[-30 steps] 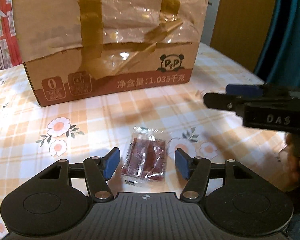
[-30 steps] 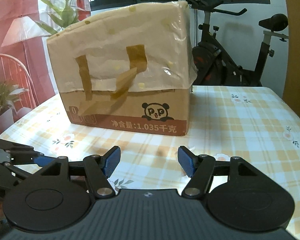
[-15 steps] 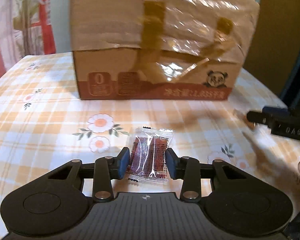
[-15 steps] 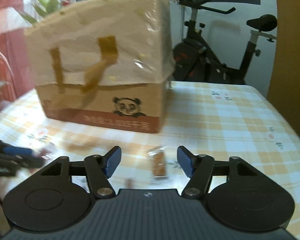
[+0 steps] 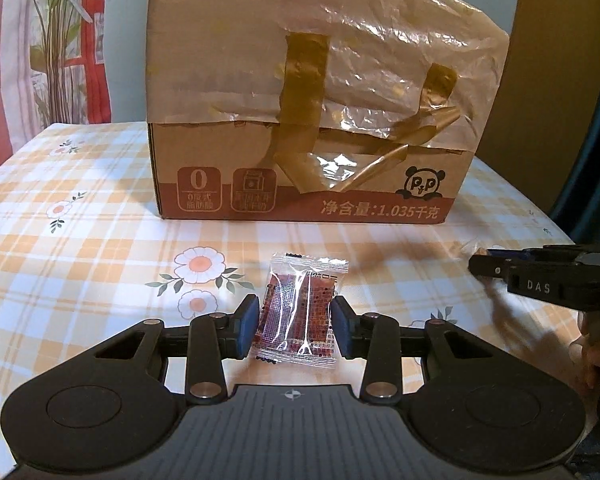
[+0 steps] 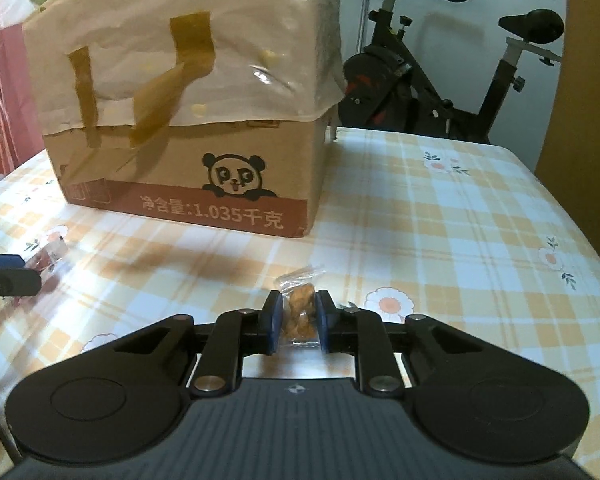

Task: Organize snacks
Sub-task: 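Carry both packets over the box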

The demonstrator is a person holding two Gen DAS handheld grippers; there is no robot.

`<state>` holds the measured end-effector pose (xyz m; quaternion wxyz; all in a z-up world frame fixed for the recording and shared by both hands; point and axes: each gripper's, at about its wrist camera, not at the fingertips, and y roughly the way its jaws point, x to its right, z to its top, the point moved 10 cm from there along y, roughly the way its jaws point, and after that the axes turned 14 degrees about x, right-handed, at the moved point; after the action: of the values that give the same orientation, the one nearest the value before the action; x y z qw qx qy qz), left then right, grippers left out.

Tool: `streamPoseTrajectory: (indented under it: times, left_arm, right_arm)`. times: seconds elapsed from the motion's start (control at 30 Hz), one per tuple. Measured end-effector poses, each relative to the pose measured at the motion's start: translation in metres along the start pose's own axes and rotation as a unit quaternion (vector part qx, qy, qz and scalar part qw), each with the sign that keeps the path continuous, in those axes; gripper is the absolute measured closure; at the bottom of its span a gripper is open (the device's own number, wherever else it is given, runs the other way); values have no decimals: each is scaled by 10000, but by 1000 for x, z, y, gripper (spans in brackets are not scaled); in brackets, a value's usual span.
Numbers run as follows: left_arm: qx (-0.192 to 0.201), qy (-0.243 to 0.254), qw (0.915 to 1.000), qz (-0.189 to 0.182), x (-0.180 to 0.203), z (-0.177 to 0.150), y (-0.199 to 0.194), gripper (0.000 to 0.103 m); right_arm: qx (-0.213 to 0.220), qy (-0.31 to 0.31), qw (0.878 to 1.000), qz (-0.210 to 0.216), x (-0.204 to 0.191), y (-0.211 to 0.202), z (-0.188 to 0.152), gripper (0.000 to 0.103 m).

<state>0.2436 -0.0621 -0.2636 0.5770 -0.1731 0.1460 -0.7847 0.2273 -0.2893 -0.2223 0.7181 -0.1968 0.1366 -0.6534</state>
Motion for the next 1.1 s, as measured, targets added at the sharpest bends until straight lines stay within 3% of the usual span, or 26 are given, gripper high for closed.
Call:
streamPoseTrajectory:
  times: [0.33, 0.53, 0.7, 0.97, 1.1]
  left_arm:
    - [109, -49, 9999, 44, -3, 5, -5, 62]
    - [273, 17, 9996, 3, -1, 21, -12, 62]
    - [697, 179, 9974, -43, 0, 64, -22, 62]
    - [1619, 398, 9859, -113, 2, 159, -45, 61]
    - [1860, 417, 9815, -184, 5, 199, -45, 61]
  right_arm:
    - [348, -101, 9968, 706, -46, -13, 24, 84]
    - [564, 9, 9946, 867, -54, -25, 35, 84]
    - [889, 82, 9915, 947, -60, -36, 62, 84]
    - [1812, -36, 9762, 1192, -73, -59, 147, 84]
    - [2187, -179, 9666, 1321, -81, -63, 189, 84]
